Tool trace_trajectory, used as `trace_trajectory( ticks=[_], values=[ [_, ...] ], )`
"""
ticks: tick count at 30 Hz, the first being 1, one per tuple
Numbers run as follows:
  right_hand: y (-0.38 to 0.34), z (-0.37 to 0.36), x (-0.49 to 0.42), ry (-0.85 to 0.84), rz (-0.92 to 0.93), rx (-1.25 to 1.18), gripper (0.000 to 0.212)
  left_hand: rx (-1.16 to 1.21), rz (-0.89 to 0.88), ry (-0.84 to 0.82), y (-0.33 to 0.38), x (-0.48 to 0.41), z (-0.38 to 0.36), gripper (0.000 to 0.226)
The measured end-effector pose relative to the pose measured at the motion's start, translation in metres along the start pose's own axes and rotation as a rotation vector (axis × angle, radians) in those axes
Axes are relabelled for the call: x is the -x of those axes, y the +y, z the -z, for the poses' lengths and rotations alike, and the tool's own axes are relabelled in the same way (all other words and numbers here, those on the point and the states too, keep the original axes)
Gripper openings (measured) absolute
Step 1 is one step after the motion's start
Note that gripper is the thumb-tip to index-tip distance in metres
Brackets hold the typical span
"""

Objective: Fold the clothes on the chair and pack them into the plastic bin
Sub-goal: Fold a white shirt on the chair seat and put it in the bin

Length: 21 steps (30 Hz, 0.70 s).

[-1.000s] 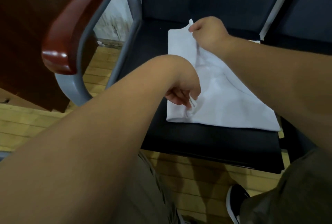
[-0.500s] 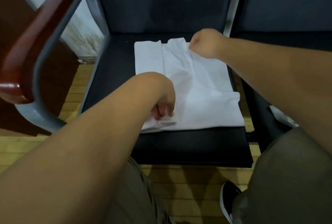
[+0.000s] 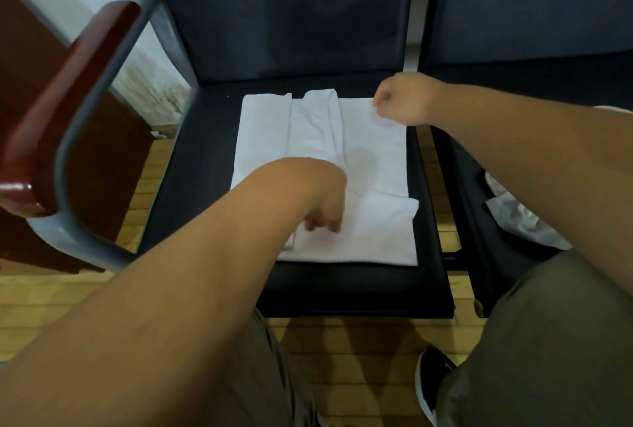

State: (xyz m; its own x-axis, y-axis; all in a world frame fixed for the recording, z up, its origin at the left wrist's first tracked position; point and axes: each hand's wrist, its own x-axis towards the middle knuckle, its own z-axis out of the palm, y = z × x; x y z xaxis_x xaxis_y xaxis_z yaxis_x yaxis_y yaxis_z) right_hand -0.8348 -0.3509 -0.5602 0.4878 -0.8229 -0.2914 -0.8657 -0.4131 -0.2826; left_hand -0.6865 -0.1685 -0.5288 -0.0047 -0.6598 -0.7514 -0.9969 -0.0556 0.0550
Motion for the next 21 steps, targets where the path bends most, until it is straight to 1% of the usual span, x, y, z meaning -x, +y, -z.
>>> trace_trajectory(
  ticks=[2,4,6,8,10,13,15,17,19,20,21],
  values=[
    [0.013,0.002,-0.001,0.042,-0.017,-0.024,0.039,0.033,-0.232,0.131,0.022,-0.006,-0.002,0.016],
    [0.026,0.001,-0.004,0.058,-0.037,-0.038,0.046,0.119,-0.427,0.142,0.041,-0.010,-0.006,0.024],
    [0.034,-0.002,-0.009,0.032,-0.054,-0.003,0.051,0.083,-0.551,0.119,0.055,-0.018,-0.013,0.036],
    [0.037,-0.002,-0.014,0.022,-0.049,0.060,0.042,-0.060,-0.580,0.096,0.064,-0.028,-0.019,0.042],
    [0.033,-0.002,-0.018,0.015,-0.027,0.121,0.032,-0.171,-0.583,0.084,0.069,-0.035,-0.022,0.039],
    [0.027,0.000,-0.020,-0.013,-0.040,0.150,0.030,-0.254,-0.582,0.076,0.071,-0.039,-0.021,0.029],
    [0.024,0.003,-0.021,-0.041,-0.057,0.156,0.029,-0.260,-0.583,0.079,0.069,-0.039,-0.021,0.026],
    [0.019,0.008,-0.020,-0.021,-0.101,0.087,0.023,-0.248,-0.581,0.080,0.063,-0.033,-0.019,0.022],
    [0.011,0.015,-0.019,0.025,-0.141,-0.075,0.026,-0.172,-0.573,0.081,0.051,-0.023,-0.013,0.013],
    [0.006,0.017,-0.017,0.039,-0.153,-0.166,0.022,-0.114,-0.569,0.078,0.044,-0.016,-0.010,0.012],
    [0.001,0.018,-0.016,0.034,-0.179,-0.260,0.014,-0.067,-0.563,0.075,0.037,-0.009,-0.006,0.013]
  ],
)
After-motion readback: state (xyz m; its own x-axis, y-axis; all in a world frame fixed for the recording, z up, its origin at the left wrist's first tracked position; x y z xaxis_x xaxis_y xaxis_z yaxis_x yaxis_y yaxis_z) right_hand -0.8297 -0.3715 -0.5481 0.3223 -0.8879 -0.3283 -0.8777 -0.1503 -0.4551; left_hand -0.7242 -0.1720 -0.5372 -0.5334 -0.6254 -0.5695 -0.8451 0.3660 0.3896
